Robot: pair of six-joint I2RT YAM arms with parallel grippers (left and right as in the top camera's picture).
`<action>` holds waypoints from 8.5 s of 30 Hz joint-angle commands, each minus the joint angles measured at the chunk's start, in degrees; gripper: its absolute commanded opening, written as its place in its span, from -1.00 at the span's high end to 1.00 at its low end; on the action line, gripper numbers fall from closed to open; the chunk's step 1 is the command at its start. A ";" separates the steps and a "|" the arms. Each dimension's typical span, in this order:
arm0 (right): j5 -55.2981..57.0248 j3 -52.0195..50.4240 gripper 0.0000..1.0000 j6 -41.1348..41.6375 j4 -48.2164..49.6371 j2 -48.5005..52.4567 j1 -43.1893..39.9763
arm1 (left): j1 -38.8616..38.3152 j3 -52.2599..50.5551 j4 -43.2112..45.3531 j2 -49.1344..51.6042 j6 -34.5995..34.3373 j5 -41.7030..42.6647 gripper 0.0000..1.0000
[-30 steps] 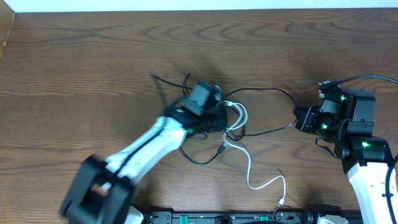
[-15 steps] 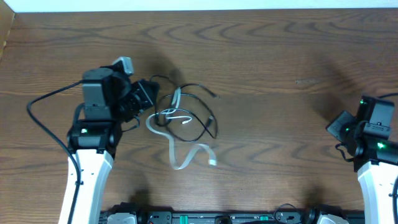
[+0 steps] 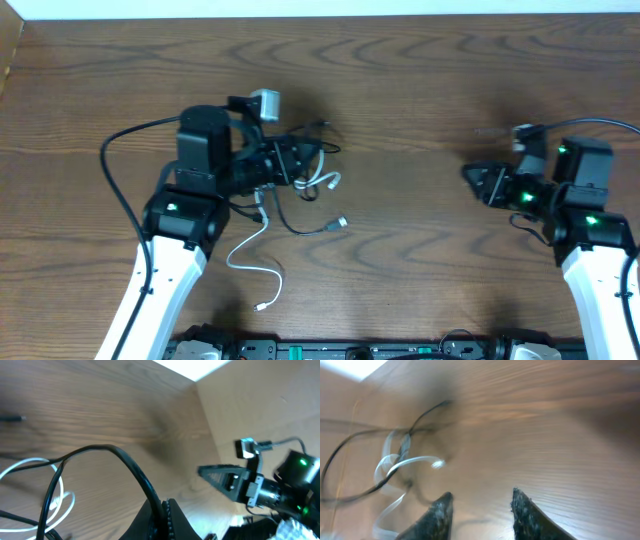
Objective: Untangle cables
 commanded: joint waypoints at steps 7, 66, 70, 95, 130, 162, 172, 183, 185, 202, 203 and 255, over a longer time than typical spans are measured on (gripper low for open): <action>-12.48 0.87 -0.26 -4.87 6.93 0.92 14.62 | -3.58 0.83 15.50 -0.11 -13.75 2.69 0.85; 6.32 0.87 0.04 26.45 20.00 17.25 35.60 | -13.14 0.83 -0.72 0.28 -6.34 -32.76 0.85; 5.25 0.87 -0.01 19.71 19.63 17.25 35.63 | -13.16 0.83 -3.43 1.22 -6.40 -33.51 0.85; -12.22 0.87 0.46 3.52 25.18 17.25 38.66 | -12.85 0.83 5.68 4.72 -25.97 -33.44 0.86; -4.22 0.87 0.98 23.93 36.74 17.22 32.87 | -6.51 0.76 -12.22 9.38 -1.40 -1.84 0.18; -2.25 0.87 0.98 29.66 33.53 17.25 32.37 | -6.49 0.74 -11.13 9.38 9.25 -5.05 0.85; -5.53 0.87 0.40 20.83 40.83 17.25 32.39 | -6.51 0.72 -12.63 9.40 9.25 -5.09 0.85; -1.55 0.87 0.58 19.15 42.49 17.25 32.57 | -10.97 0.72 -12.63 9.40 8.17 -4.87 0.85; -0.87 0.87 0.71 19.15 42.49 17.25 32.57 | -11.52 0.72 -12.63 9.40 8.17 -4.87 0.85; -0.76 0.87 0.60 19.17 38.21 17.25 32.54 | -11.50 0.72 -11.80 9.40 8.20 -6.60 0.85; -0.79 0.87 0.60 19.15 38.18 17.25 32.54 | -11.50 0.72 -11.80 9.40 8.20 -6.60 0.85; 3.52 0.87 0.98 19.10 26.38 17.25 29.38 | -11.39 0.72 -12.20 9.40 8.22 -6.82 0.85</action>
